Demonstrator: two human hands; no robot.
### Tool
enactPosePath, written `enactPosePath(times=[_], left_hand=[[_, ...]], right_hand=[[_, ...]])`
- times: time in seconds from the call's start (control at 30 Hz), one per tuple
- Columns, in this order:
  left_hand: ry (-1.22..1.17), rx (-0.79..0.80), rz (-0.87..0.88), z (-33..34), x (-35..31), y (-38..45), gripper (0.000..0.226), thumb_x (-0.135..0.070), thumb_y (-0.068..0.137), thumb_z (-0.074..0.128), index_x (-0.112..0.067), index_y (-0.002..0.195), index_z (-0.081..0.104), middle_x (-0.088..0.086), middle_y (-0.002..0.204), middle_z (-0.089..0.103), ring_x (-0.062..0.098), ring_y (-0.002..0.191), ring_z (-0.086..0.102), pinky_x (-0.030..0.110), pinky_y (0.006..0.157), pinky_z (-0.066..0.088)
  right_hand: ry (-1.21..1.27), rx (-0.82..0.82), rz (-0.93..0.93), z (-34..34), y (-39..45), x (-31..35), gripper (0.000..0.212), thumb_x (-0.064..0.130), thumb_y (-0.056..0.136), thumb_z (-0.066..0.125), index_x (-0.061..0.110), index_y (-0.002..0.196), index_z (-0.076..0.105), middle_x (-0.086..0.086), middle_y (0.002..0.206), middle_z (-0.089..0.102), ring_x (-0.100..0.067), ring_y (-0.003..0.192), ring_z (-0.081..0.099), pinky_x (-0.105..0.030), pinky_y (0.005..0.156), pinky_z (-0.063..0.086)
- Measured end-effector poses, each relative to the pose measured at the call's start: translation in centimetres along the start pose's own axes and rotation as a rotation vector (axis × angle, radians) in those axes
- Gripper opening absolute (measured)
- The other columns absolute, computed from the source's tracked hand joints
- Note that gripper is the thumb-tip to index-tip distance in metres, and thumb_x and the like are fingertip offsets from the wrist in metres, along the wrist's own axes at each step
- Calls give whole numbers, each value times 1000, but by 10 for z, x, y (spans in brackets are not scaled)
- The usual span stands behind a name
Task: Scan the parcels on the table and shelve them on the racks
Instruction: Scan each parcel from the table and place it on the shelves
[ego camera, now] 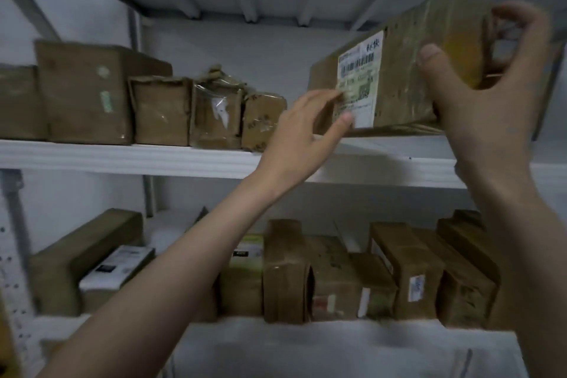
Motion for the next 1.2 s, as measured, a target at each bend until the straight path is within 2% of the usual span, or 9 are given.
enactPosePath(times=[0.13,0.27,0.5,0.67,0.83,0.93,1.0,1.07,1.2], left_hand=[[34,26,-44,-1,-2,1,40,-32,99,47,-9,131,55,4,126,59,12,116,54,29,99,46],[102,2,-62,-7,6,-6,24,-18,102,39,-9,111,60,-5,96,58,0,87,52,11,75,36],[288,-57,-85,-18,30,-13,36,-22,94,59,-7,126,59,6,113,63,15,101,59,25,90,49],[409,-129,-102,-19,42,-16,40,-20,88,66,-12,126,54,1,118,56,10,100,55,24,80,50],[616,-127,-88,-20,49,-25,38,-12,83,68,-10,117,49,5,116,52,18,96,56,34,64,55],[644,-72,-85,-34,56,-59,35,-15,85,67,-11,116,51,3,112,52,14,92,55,25,60,49],[631,-11,-143,-50,65,-109,32,-19,88,64,-15,117,51,-1,110,53,8,91,54,16,59,41],[640,113,-276,-67,80,-181,26,-25,91,59,-18,114,51,-3,108,53,10,89,56,21,59,43],[740,490,-741,-125,116,-354,27,-34,96,48,-21,120,49,-3,119,50,19,95,58,36,66,51]], right_hand=[[-184,136,24,46,-15,-16,69,52,77,67,31,134,35,0,130,42,-6,105,43,-10,72,40],[-174,246,55,85,-34,-37,72,58,80,61,32,139,27,-4,129,39,-17,105,49,-28,72,48],[0,373,12,112,-44,-61,46,27,98,48,24,140,30,-6,134,46,-11,104,49,-21,77,45],[-21,399,15,126,-47,-70,52,22,97,50,24,144,28,-8,137,43,-7,107,41,-24,83,37],[-87,399,18,144,-50,-79,60,22,95,53,25,147,23,-10,144,37,-17,116,48,-2,66,25],[-69,364,55,140,-62,-77,72,11,92,56,30,149,17,-11,152,23,-20,128,40,-3,72,31],[-6,302,38,126,-89,-66,71,4,88,57,26,146,22,-15,152,20,-23,135,33,-19,92,44],[16,245,-92,114,-136,-50,57,0,85,56,9,137,34,-25,143,30,-30,133,33,-33,106,37],[66,592,-150,131,-260,-25,36,3,83,53,-2,119,51,-23,123,47,-31,115,48,-25,102,35]])
Point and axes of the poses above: each hand's wrist, its own y-axis towards the middle knuckle, its own z-axis out of the palm, x = y × z, the point moved 4 cm from there along y, towards the middle knuckle
